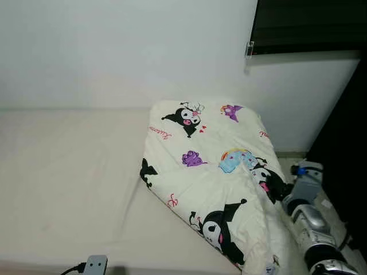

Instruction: Clean up the room

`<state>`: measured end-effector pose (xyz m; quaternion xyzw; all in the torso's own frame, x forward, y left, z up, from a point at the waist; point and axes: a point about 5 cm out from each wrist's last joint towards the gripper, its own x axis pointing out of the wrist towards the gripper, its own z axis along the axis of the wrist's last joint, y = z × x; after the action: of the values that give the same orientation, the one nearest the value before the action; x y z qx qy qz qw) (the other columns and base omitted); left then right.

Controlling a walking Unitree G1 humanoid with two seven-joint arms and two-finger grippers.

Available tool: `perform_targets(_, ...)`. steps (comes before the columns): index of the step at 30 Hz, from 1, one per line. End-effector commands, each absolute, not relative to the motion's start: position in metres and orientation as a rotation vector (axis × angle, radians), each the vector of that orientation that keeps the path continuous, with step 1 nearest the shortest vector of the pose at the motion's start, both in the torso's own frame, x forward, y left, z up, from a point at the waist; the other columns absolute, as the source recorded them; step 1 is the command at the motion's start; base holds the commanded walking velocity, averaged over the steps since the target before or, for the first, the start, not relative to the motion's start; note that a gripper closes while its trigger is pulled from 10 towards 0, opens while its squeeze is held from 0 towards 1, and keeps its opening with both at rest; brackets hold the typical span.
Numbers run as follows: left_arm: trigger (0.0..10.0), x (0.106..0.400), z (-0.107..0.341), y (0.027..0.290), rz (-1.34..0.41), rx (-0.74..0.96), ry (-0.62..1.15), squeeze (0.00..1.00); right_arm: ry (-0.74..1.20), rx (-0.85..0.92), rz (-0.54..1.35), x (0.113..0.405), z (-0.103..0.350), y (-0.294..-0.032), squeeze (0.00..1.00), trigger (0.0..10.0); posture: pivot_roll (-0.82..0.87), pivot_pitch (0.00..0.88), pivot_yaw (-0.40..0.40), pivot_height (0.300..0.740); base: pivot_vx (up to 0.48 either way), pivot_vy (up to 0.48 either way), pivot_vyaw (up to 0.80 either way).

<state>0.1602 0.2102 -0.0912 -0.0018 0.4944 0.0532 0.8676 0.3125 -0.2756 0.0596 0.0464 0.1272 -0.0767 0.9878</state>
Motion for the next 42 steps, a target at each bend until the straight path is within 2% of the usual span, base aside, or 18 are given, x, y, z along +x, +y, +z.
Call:
perform_targets(1, 10.0, 0.153, -0.092, 0.223, 0.135, 0.035, 1.064, 0.00, 0.302, 0.128, -0.136, 0.308, 0.049, -0.270, 0.00, 10.0, -0.09, 0.095, 0.063, 0.705, 0.000, 0.000, 0.00)
perform_targets(21, 10.0, 0.162, -0.079, 0.255, 0.254, 0.138, 0.996, 0.00, 0.413, 0.139, -0.166, 0.296, 0.031, -0.273, 0.00, 10.0, -0.07, 0.107, 0.083, 0.620, 0.000, 0.000, 0.00)
perform_targets(30, 10.0, 0.160, -0.080, 0.256, 0.249, 0.152, 1.000, 0.00, 0.446, 0.188, -0.260, 0.294, 0.029, -0.280, 0.00, 10.0, -0.06, 0.110, 0.092, 0.620, 0.000, 0.000, 0.00)
perform_targets(34, 10.0, 0.158, -0.080, 0.257, 0.250, 0.155, 1.005, 0.00, 0.436, 0.238, -0.238, 0.295, 0.028, -0.277, 0.00, 10.0, -0.06, 0.111, 0.093, 0.620, 0.000, 0.000, 0.00)
perform_targets(35, 10.0, 0.157, -0.081, 0.257, 0.250, 0.156, 1.006, 0.00, 0.432, 0.242, -0.218, 0.296, 0.029, -0.275, 0.00, 0.0, -0.06, 0.111, 0.094, 0.620, 0.000, 0.000, 0.00)
perform_targets(42, 10.0, 0.158, -0.080, 0.258, 0.250, 0.163, 1.005, 0.00, 0.389, 0.241, -0.026, 0.308, 0.036, -0.250, 0.00, 0.0, -0.06, 0.110, 0.096, 0.620, 0.000, 0.000, 0.00)
